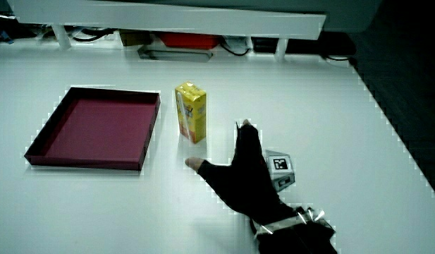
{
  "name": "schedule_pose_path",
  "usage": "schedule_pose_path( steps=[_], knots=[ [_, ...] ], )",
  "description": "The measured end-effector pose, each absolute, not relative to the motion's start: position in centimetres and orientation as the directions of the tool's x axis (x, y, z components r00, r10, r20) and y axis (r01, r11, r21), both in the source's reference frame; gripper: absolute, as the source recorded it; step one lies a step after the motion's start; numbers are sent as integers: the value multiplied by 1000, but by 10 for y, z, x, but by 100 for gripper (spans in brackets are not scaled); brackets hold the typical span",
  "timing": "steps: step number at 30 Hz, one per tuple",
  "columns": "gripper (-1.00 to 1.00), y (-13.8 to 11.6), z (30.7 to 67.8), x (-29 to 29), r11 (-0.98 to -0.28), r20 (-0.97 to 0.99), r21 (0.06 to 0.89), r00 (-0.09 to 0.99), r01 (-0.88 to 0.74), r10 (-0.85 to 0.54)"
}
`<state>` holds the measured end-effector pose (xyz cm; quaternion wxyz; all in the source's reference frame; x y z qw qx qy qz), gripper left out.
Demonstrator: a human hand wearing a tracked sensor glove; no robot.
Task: Place ice redtea
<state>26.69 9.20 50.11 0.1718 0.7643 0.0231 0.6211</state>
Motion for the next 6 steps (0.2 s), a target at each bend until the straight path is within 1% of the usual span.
schedule_pose_path(
  steps=[1,2,3,4,6],
  knots=[
    [-100,95,501,269,-937,935,299,252,-180,250],
    [-100,97,497,268,-939,939,290,246,-187,241],
    [-100,99,499,271,-940,937,279,268,-196,222],
    [-100,100,494,269,-940,938,291,246,-180,243],
    [-100,104,496,273,-942,934,282,278,-181,226]
  ],
)
